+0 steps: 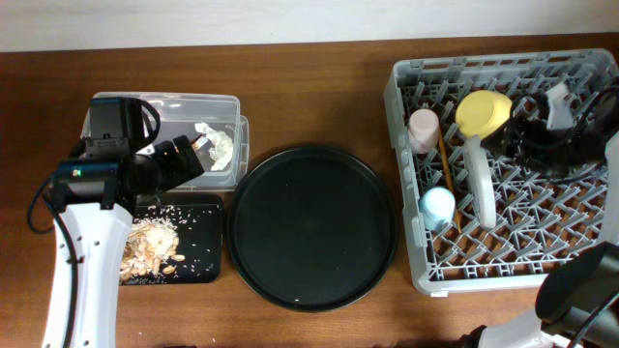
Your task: Sort waste into correct bins and load items into the dishwasher rack
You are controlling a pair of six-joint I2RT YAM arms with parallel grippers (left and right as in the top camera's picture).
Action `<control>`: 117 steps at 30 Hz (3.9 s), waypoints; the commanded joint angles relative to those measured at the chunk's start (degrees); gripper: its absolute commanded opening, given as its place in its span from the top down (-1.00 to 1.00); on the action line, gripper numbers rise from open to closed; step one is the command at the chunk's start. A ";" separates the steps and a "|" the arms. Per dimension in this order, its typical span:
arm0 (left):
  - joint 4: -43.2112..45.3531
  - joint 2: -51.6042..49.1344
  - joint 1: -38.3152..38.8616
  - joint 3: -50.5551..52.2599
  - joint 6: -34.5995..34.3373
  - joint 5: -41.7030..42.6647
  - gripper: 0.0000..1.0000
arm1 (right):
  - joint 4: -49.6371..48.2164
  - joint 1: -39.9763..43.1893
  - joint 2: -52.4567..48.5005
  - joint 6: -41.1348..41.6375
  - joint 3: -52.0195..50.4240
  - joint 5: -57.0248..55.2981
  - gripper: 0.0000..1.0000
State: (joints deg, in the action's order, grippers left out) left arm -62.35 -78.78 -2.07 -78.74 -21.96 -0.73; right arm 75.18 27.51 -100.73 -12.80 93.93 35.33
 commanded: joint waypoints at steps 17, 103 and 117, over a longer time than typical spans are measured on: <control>0.13 0.55 -0.24 -0.11 -0.33 -0.59 -0.98 | -3.65 -46.60 -0.66 8.81 19.76 -23.39 -0.97; 0.11 13.25 -0.09 0.76 -0.31 -0.59 -0.98 | -70.62 -27.10 100.52 15.23 -93.61 -35.63 -0.97; 64.98 62.14 -0.07 72.08 -0.33 7.43 -0.99 | -70.62 -27.10 100.52 15.23 -93.61 -35.63 -0.97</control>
State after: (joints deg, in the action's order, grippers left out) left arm -10.07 -23.66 -2.07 -14.76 -22.15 1.96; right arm 4.29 0.03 -0.64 1.72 0.62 0.16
